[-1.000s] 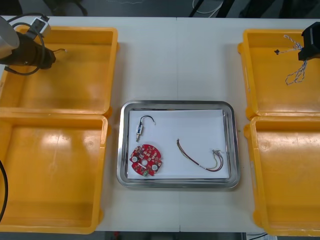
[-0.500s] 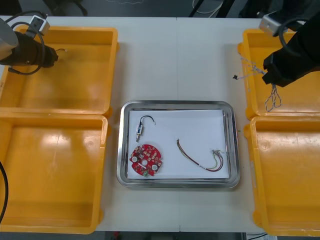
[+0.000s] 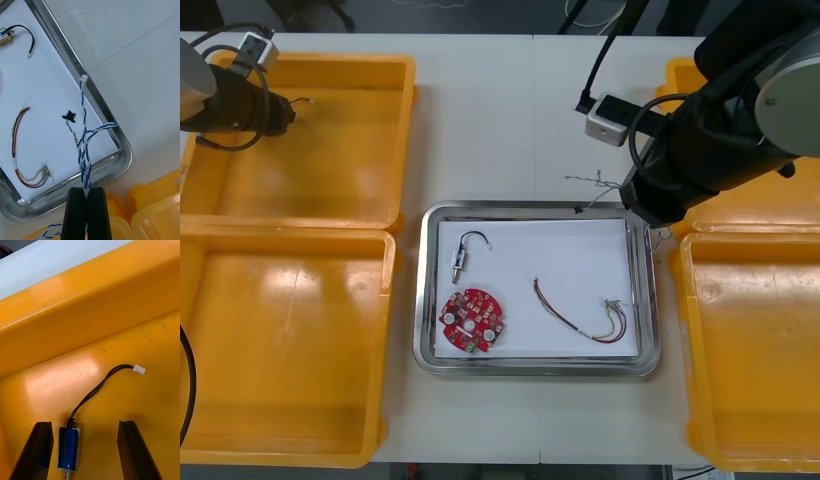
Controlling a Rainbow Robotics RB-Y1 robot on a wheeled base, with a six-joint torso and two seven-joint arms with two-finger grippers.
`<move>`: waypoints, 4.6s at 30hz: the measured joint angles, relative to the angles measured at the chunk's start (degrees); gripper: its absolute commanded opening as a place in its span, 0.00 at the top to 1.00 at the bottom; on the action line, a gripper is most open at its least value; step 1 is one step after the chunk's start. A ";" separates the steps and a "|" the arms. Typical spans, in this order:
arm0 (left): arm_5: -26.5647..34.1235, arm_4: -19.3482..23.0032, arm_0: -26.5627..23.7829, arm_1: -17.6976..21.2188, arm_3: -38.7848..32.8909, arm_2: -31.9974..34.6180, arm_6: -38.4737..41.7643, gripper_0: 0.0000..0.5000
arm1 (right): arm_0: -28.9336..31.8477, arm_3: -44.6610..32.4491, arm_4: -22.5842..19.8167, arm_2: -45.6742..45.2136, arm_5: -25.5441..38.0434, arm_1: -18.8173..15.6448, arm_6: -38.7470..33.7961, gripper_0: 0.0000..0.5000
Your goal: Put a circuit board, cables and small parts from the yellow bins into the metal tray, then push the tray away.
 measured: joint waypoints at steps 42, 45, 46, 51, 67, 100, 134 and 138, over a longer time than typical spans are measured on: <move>-1.11 5.30 2.16 0.16 -0.02 0.00 -0.04 1.00 | -0.02 12.55 21.37 25.76 -17.53 6.20 19.46 1.00; -0.65 5.53 2.16 0.20 -0.02 0.00 -0.04 1.00 | -0.02 13.16 21.40 25.93 -17.59 6.20 19.46 1.00; -0.22 5.70 2.16 0.26 -0.04 0.00 -0.04 1.00 | -0.02 13.24 21.41 25.98 -17.59 6.20 19.46 0.96; 4.79 6.09 2.19 1.43 -1.33 0.01 -0.04 1.00 | -0.02 13.30 21.92 26.11 -17.60 6.20 19.46 0.40; 15.47 5.14 3.42 3.66 -7.51 2.13 -0.03 1.00 | -0.02 11.95 24.80 26.31 -17.61 6.21 19.46 0.00; 48.74 -8.69 14.88 3.90 -61.47 2.13 33.54 1.00 | 0.21 -5.81 1.03 -6.78 11.24 -0.50 15.06 0.00; 55.62 -18.38 10.46 -8.29 -82.72 -24.16 88.35 1.00 | 32.86 -6.03 4.89 -47.69 11.26 -5.21 7.35 0.00; 55.53 -18.64 10.05 -9.10 -82.72 -27.74 89.90 1.00 | 35.13 -6.03 4.92 -49.60 11.26 -5.09 2.17 0.00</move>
